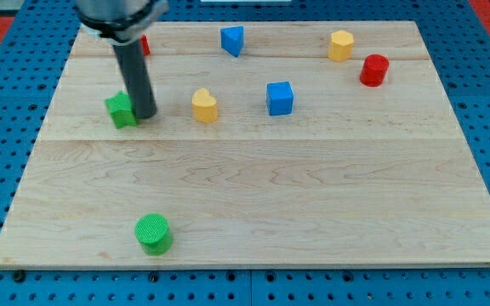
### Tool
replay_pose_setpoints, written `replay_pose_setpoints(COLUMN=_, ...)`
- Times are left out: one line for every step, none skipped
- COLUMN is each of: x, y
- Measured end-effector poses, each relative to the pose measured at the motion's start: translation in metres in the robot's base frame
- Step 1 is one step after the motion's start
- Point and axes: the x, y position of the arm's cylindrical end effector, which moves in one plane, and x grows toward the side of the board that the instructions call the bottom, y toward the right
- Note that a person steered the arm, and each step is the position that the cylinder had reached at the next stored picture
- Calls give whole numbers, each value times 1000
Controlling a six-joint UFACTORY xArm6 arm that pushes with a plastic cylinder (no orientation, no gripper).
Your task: Move the blue cube to the vertical bottom of the yellow hexagon
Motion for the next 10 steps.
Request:
replay_pose_setpoints(x=-5, y=-26)
replay_pose_setpoints(x=-13, y=-11)
replay_pose_setpoints(x=-18, y=-2)
replay_pose_setpoints(x=-18, y=-2)
replay_pose_setpoints(x=-31, y=31)
replay_pose_setpoints(x=-51, y=93)
replay_pose_setpoints(x=-49, y=157)
replay_pose_setpoints(x=-17, y=178)
replay_pose_setpoints(x=3, y=229)
replay_pose_setpoints(x=4, y=290)
